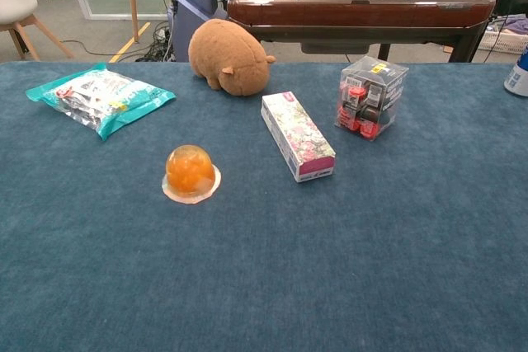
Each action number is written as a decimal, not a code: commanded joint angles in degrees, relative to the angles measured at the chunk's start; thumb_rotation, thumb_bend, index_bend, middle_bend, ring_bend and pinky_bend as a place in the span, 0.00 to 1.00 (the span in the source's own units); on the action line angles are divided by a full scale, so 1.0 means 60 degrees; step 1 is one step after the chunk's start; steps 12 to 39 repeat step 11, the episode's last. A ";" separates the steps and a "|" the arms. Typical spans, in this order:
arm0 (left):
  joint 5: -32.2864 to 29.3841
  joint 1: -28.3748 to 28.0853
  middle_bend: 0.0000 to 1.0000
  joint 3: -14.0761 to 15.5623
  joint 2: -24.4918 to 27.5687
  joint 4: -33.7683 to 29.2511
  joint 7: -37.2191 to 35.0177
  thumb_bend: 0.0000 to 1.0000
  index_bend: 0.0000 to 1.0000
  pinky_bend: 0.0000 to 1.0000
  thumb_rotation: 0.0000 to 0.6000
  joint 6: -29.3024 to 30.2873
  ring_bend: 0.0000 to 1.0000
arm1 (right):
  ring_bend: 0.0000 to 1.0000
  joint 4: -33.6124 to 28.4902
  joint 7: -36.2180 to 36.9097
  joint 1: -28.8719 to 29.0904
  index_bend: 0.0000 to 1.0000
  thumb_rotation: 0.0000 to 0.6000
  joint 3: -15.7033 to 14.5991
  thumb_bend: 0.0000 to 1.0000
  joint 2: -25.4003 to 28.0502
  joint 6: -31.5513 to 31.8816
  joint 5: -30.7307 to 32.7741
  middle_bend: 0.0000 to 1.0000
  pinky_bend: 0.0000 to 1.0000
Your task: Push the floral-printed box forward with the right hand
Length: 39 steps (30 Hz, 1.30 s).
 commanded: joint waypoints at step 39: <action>-0.0254 0.0026 0.32 0.0016 -0.0006 -0.0111 0.0932 0.41 0.41 0.41 1.00 -0.0104 0.26 | 0.00 0.0157 0.1389 -0.0563 0.07 1.00 0.0053 0.00 0.0830 0.0112 -0.0509 0.00 0.00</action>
